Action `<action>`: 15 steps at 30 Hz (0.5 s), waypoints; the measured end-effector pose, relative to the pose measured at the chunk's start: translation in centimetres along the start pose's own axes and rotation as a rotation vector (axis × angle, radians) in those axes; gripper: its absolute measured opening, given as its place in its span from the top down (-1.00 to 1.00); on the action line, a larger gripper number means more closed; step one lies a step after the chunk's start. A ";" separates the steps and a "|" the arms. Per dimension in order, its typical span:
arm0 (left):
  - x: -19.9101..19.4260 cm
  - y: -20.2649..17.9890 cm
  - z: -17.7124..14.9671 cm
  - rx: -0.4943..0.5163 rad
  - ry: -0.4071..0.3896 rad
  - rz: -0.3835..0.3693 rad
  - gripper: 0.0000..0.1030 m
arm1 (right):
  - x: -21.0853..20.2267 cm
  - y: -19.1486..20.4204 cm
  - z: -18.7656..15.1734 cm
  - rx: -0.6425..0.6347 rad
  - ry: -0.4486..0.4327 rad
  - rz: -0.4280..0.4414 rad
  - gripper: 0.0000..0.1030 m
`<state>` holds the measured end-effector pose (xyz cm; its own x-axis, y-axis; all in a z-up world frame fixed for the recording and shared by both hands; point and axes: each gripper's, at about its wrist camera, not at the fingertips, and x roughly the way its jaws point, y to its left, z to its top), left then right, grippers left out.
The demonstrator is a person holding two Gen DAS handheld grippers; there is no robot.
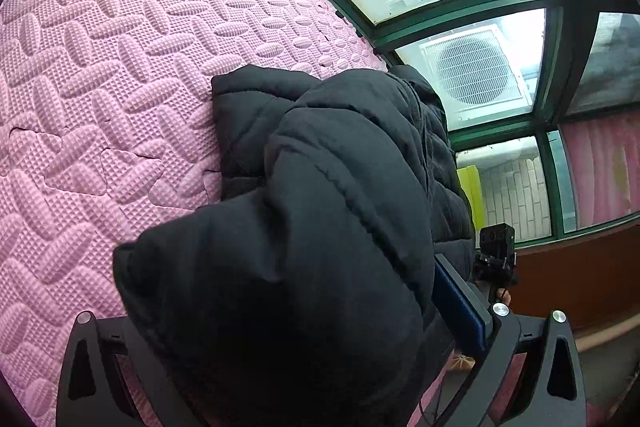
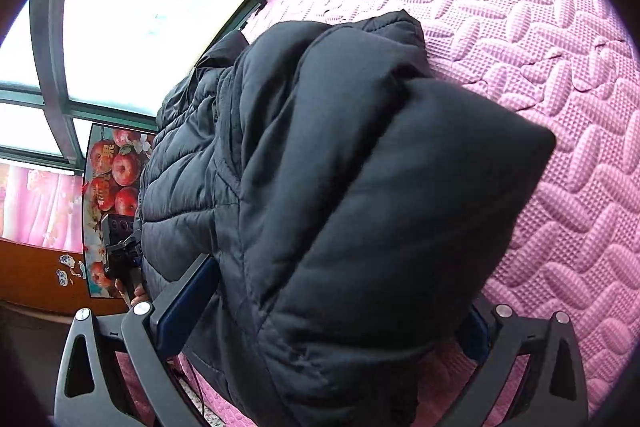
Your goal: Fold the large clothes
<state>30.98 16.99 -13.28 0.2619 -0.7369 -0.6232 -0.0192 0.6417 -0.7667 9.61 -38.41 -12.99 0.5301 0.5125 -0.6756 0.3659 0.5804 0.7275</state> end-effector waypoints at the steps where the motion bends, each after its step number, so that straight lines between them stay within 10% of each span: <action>1: 0.2 -0.2 0.2 0.006 0.007 0.002 -1.00 | 0.3 0.3 0.2 -0.019 0.013 0.000 -1.00; 15: 1.3 -1.3 0.2 0.060 0.038 0.048 -0.99 | 1.2 1.2 0.7 -0.048 0.056 0.055 -1.00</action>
<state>31.57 15.26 -13.04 0.2250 -0.7116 -0.6656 0.0272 0.6874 -0.7257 11.18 -37.54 -12.89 0.5041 0.5786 -0.6412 0.2995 0.5792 0.7582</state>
